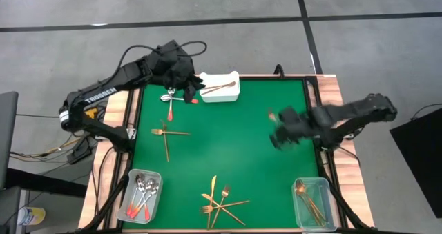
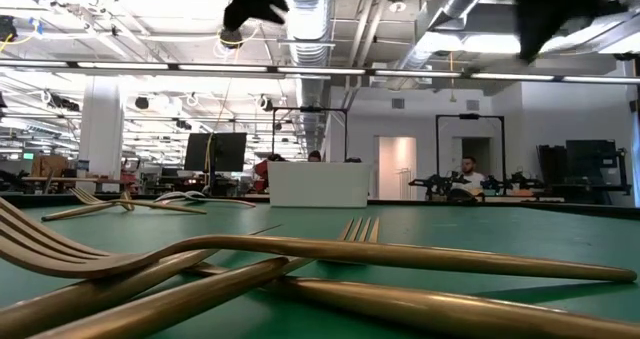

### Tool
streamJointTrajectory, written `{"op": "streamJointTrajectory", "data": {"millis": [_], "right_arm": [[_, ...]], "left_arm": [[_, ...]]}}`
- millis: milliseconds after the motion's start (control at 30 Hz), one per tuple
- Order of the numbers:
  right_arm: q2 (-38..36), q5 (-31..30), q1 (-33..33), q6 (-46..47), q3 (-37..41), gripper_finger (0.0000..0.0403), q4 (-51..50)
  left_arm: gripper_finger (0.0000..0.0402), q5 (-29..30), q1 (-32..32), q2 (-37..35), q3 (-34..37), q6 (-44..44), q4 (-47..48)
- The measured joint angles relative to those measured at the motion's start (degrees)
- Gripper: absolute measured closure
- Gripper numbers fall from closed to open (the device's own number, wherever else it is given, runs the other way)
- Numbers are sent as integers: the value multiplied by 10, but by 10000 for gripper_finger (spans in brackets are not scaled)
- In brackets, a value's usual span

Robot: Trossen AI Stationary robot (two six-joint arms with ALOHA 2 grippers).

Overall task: Sort silverware by color (type)
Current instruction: Put the gold fork into the transparent bin

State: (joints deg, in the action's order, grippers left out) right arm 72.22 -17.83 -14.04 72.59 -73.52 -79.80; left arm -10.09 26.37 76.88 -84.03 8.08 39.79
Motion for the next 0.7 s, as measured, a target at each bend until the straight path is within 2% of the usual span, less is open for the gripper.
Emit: {"op": "streamJointTrajectory", "data": {"millis": [167, 267, 367, 500, 700], "right_arm": [[-10, 1, -237, 196, 0, 386, 0], [16, 2, -370, 308, 0, 386, -2], [54, 25, -467, 412, 0, 387, -4], [108, 47, -550, 479, 0, 387, 14], [185, 60, -594, 494, 0, 364, 45]], "left_arm": [[281, 54, -87, 0, 0, 28, -52], [281, 128, -146, 0, 0, 44, -60], [281, 211, -194, 2, 0, 68, -59], [281, 270, -240, 2, 0, 106, -59], [281, 287, -282, 2, 0, 168, -59]]}}
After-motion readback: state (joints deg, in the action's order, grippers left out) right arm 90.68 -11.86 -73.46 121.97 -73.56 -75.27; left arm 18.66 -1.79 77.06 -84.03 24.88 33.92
